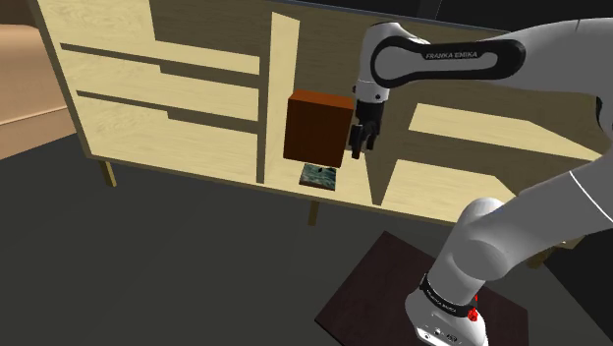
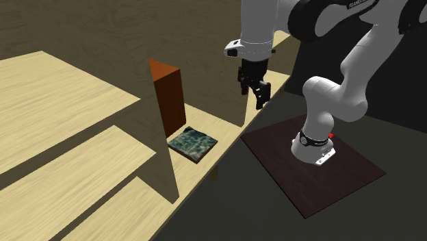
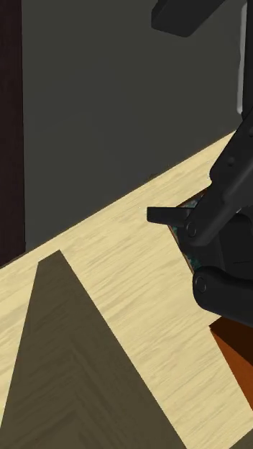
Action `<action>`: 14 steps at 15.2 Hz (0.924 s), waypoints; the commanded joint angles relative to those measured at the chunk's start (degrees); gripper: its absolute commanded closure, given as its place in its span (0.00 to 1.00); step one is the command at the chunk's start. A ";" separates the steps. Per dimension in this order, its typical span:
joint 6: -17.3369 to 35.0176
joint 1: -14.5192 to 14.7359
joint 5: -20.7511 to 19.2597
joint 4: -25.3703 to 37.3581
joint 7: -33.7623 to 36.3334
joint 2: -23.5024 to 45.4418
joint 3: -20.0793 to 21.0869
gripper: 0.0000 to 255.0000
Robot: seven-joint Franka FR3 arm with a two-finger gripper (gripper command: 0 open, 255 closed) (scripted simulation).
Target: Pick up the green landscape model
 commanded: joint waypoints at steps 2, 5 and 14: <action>5.08 -0.93 0.72 0.79 2.75 5.35 -0.64 0.00; 9.52 -1.71 1.60 2.69 5.26 11.25 -1.32 0.00; 19.86 -3.93 5.43 11.84 11.24 29.43 -3.87 0.00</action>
